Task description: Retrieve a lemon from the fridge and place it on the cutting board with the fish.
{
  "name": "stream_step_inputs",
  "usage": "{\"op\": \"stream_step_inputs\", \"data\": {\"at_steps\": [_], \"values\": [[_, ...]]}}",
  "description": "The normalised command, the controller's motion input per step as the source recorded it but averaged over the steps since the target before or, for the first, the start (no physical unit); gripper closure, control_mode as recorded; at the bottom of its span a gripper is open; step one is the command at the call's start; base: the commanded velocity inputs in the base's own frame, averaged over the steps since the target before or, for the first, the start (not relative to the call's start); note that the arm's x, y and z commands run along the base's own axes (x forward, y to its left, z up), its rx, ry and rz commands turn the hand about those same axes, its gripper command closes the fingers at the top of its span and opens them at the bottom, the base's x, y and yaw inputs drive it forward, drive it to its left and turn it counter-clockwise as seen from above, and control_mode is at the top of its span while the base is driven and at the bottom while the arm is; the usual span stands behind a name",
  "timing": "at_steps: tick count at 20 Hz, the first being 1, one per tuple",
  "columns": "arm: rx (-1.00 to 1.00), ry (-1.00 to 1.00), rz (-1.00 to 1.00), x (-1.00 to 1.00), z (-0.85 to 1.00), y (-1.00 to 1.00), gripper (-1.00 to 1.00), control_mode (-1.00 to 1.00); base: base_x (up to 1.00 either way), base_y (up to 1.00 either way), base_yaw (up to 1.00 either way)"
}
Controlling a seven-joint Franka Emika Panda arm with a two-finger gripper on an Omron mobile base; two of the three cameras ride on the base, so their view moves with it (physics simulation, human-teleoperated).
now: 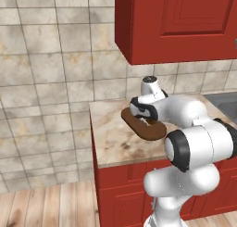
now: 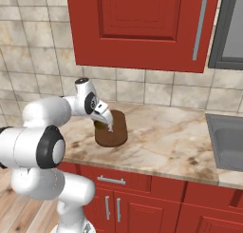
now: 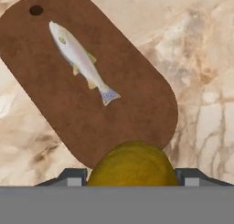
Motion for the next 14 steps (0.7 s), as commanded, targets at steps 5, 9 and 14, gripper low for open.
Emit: {"op": "stream_step_inputs", "data": {"at_steps": [5,9,14], "values": [[0.02,0.07,-0.03,0.43,-0.27,-0.19,1.0,-1.0,0.0,0.0,0.0],[0.01,0.02,0.0,0.28,-0.38,-0.23,1.0,-1.0,0.0,0.0,0.0],[0.0,0.0,0.0,0.06,-0.22,-0.1,1.0,-1.0,0.0,0.0,0.0]]}}
